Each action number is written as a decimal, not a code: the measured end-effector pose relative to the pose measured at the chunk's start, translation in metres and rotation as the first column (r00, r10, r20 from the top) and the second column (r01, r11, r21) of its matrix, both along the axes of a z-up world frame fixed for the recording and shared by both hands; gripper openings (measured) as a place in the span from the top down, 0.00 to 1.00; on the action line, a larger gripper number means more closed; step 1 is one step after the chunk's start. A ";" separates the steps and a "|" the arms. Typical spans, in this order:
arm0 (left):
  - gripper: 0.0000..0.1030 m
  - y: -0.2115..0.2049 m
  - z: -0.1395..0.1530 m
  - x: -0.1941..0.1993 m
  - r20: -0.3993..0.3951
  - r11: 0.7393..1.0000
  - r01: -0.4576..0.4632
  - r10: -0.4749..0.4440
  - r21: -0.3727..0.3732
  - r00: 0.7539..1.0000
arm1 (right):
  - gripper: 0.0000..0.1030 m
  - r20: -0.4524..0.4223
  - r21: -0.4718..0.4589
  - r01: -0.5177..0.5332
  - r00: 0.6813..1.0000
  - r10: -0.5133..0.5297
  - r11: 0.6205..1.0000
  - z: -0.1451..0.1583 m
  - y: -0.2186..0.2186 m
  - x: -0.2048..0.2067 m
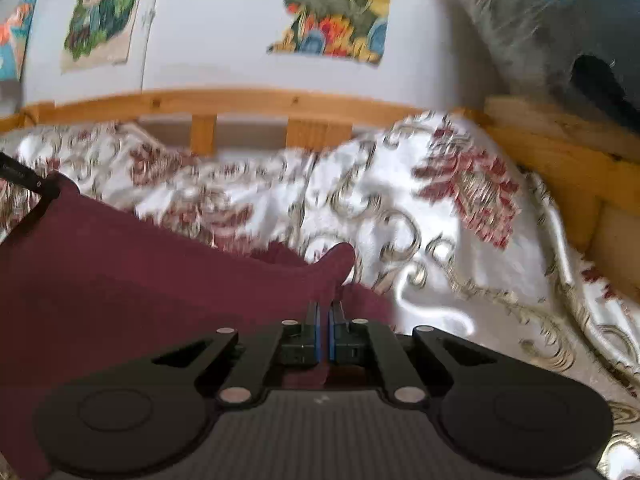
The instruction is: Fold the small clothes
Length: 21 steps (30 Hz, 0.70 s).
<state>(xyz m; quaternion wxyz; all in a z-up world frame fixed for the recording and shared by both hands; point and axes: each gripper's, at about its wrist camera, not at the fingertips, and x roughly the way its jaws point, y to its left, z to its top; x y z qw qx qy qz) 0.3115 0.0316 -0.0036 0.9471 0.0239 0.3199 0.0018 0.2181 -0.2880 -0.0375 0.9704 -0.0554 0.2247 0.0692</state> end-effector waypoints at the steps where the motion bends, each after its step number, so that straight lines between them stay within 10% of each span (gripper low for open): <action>1: 0.93 0.000 -0.006 0.004 -0.029 1.000 -0.012 0.012 0.002 1.000 | 0.95 -0.029 0.007 0.006 1.000 -0.006 1.000 -0.005 -0.001 0.005; 6: 0.90 0.008 -0.025 0.018 -0.133 0.996 -0.069 0.062 -0.050 0.989 | 0.94 -0.071 0.033 0.010 0.997 -0.008 0.999 -0.011 -0.004 0.007; 11: 0.53 0.019 -0.013 0.012 -0.159 0.989 -0.113 0.097 -0.095 0.983 | 0.86 -0.055 0.013 0.003 0.998 -0.003 1.000 -0.008 -0.003 0.002; 21: 0.01 0.042 0.021 -0.079 -0.048 0.976 -0.116 0.109 -0.186 0.993 | 0.22 0.026 -0.004 -0.031 0.999 0.031 1.000 0.019 0.009 -0.026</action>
